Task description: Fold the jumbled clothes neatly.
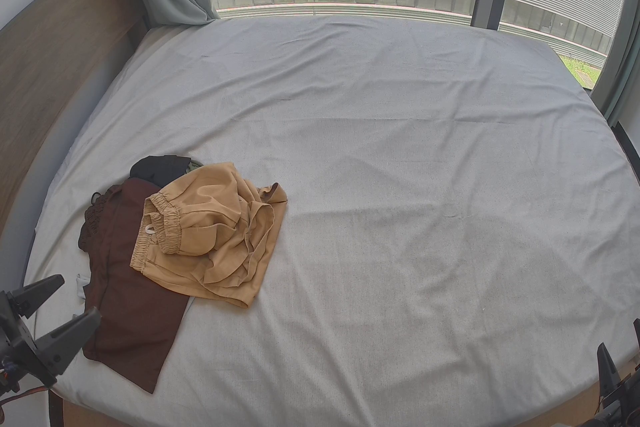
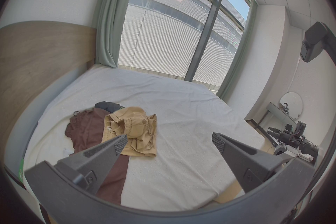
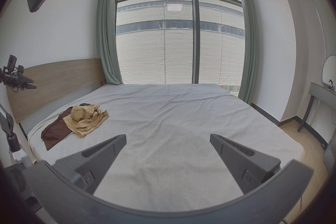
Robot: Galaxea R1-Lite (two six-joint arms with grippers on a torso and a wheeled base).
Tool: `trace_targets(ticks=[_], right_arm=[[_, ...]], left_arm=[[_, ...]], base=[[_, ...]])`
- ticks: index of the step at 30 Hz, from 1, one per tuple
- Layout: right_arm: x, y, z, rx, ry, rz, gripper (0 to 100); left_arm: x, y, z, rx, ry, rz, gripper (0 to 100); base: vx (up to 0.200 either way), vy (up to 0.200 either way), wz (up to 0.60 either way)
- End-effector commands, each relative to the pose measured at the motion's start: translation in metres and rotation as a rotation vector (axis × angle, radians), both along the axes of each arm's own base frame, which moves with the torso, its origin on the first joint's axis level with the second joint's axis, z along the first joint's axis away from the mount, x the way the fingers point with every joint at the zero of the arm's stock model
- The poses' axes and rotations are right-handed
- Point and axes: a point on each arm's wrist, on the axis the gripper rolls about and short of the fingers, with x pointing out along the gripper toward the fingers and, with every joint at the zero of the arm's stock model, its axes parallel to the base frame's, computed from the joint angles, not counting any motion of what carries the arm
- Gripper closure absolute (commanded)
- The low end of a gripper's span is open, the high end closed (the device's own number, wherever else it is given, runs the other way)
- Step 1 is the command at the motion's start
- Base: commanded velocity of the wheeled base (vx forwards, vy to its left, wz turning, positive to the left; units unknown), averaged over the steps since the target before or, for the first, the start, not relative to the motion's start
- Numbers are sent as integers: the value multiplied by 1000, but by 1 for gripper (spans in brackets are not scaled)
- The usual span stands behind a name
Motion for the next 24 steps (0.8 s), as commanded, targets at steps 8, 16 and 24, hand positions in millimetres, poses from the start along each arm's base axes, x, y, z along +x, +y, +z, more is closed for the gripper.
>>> trace_targets(ticks=[8,16,24], right_arm=[[0,0,-5,-1,0,1,0],[0,0,-5,-1,0,-1,0],[0,0,-5,-1,0,1,0]], left_arm=[[38,-6,5,-85,109,5,0],[63,-6,6,-123,136,11,0],[82,0,3,-145,160,-33,0]], base=[[0,0,0],[0,0,0],[0,0,0]])
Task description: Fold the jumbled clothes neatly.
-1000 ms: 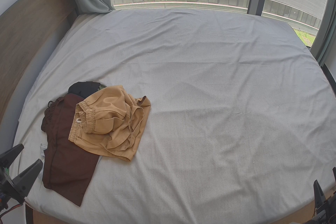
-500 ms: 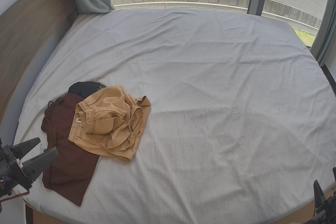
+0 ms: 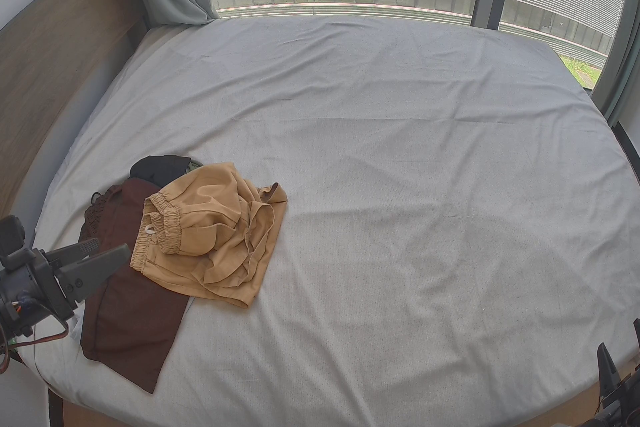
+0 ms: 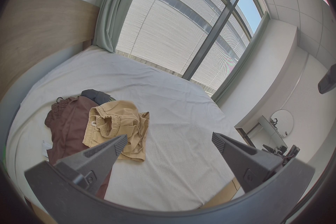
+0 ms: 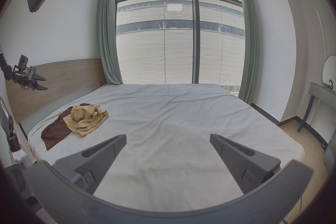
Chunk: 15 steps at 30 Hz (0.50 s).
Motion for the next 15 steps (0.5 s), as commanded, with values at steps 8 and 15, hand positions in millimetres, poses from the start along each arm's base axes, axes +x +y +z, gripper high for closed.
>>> trace_targets(ticks=[8,15], right_arm=[[0,0,-5,0,0,-1,0],[0,0,-5,0,0,1,0]], left_arm=[[36,13,-15,-29,90,-16,0],[58,21,-19,-44,72,-28,0]], base=[[0,0,0],[0,0,0]])
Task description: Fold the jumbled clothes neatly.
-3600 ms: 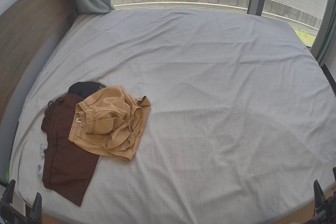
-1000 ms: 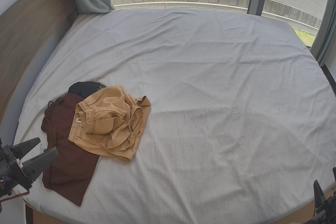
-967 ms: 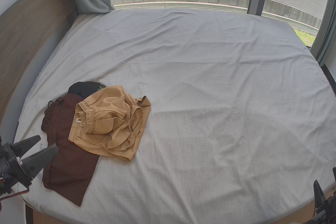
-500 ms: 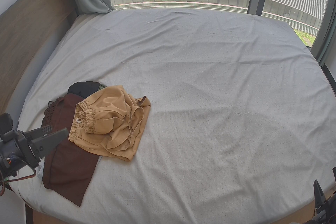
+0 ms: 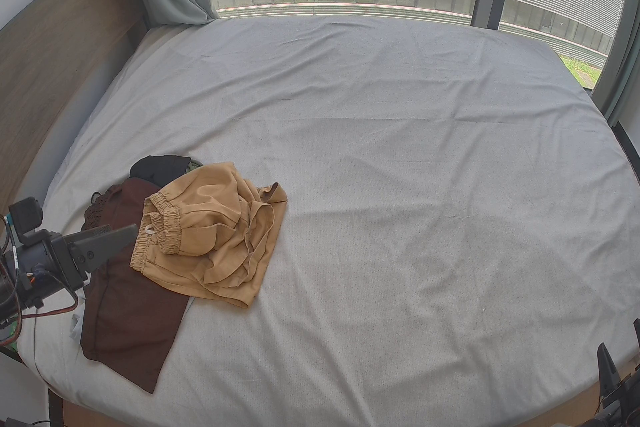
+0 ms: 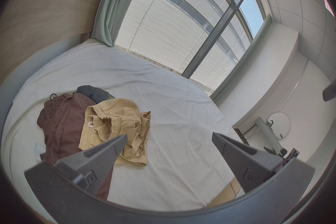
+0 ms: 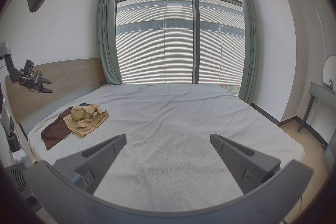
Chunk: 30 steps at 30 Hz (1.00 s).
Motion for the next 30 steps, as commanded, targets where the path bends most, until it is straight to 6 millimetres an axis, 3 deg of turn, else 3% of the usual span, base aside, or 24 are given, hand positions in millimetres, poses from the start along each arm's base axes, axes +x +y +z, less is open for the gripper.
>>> trace_targets(ticks=[1,30], right_arm=[[0,0,-5,0,1,1,0],[0,0,-5,0,0,1,0]], left_arm=[[17,5,-9,-11,44,4,0],[99,20,-46,2,136,23,0]], base=[[0,0,0],[0,0,0]])
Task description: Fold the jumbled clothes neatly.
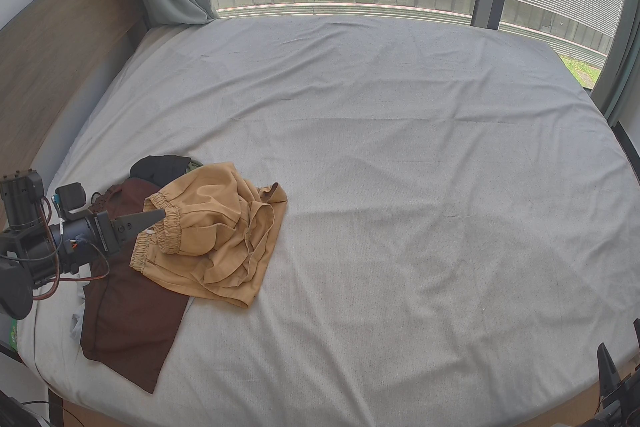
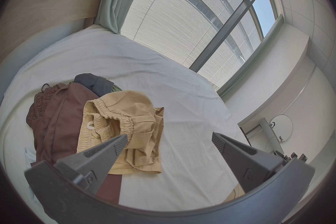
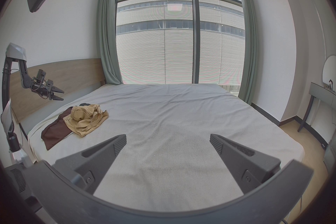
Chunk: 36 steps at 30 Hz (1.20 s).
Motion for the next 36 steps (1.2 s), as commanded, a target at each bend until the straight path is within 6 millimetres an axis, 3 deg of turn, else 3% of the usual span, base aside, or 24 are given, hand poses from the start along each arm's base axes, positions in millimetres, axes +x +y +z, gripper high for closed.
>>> trace_targets(ticks=[1,9,25,36], right_arm=[[0,0,-5,-1,0,0,0],[0,0,-5,-1,0,0,0],[0,0,-5,1,0,0,0],[0,0,-5,1,0,0,0]], left_arm=[[16,7,-16,10,32,14,0],[37,10,-39,42,39,5,0],[72,8,-59,62,38,-18,0],[78,-8,-65,65,35,-73,0]], base=[[0,0,0],[0,0,0],[0,0,0],[0,0,0]])
